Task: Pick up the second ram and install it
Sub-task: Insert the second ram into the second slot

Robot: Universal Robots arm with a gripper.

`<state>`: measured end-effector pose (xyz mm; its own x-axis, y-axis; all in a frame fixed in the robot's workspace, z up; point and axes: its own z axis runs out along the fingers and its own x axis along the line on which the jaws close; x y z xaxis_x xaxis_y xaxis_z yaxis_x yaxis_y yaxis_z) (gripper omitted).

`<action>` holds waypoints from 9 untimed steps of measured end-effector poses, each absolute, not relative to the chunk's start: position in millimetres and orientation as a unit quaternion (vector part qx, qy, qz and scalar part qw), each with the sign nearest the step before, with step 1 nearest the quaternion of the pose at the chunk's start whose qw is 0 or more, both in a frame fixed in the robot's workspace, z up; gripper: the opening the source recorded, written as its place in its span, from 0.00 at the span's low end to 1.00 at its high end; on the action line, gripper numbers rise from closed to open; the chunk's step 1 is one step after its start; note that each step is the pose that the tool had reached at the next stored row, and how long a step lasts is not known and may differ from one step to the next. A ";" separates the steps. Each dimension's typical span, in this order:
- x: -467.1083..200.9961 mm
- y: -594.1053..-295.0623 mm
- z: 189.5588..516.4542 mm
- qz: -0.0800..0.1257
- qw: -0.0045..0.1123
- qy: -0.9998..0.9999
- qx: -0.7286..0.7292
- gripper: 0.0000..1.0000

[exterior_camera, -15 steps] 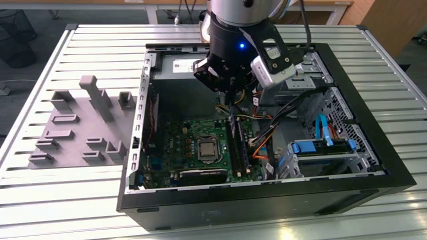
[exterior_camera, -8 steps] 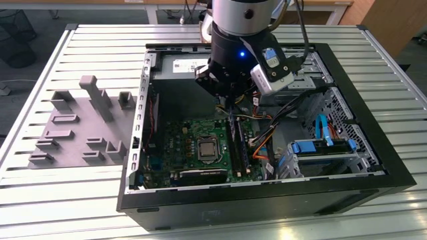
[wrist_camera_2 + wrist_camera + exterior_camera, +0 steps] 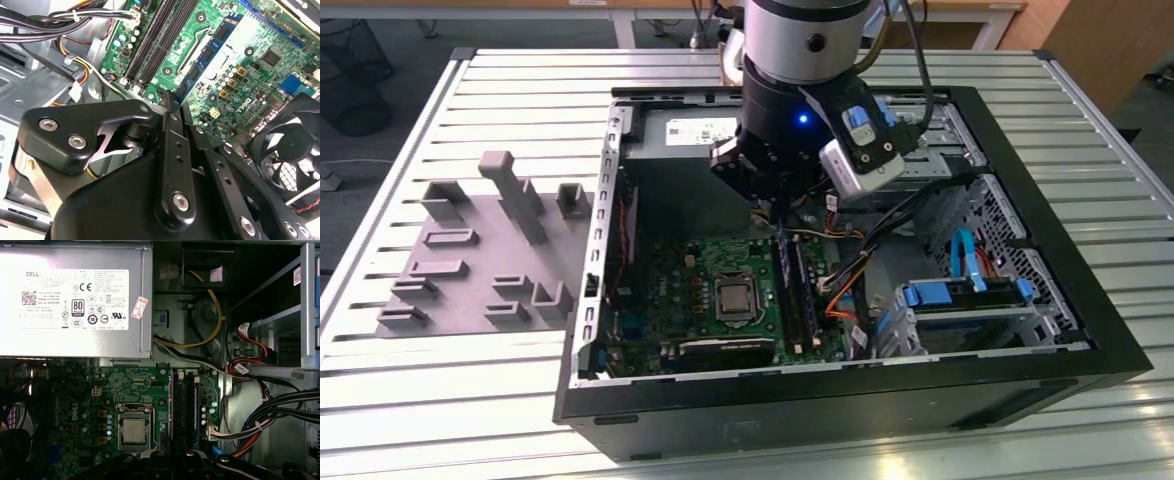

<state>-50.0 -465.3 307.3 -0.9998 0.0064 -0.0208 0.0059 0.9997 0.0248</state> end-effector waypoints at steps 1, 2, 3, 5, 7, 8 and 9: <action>-50.0 -465.2 307.2 0.012 0.010 1.000 0.003 0.14; -50.0 -465.2 307.1 0.012 0.010 1.000 0.003 0.14; -50.0 -465.3 307.1 0.012 0.010 1.000 0.003 0.14; -50.0 -465.2 307.0 0.012 0.010 1.000 0.003 0.14; -50.0 -465.3 306.9 0.013 0.010 1.000 0.003 0.14; -50.0 -465.2 306.9 0.013 0.010 1.000 0.003 0.14; -50.0 -465.2 306.8 0.013 0.010 1.000 0.003 0.14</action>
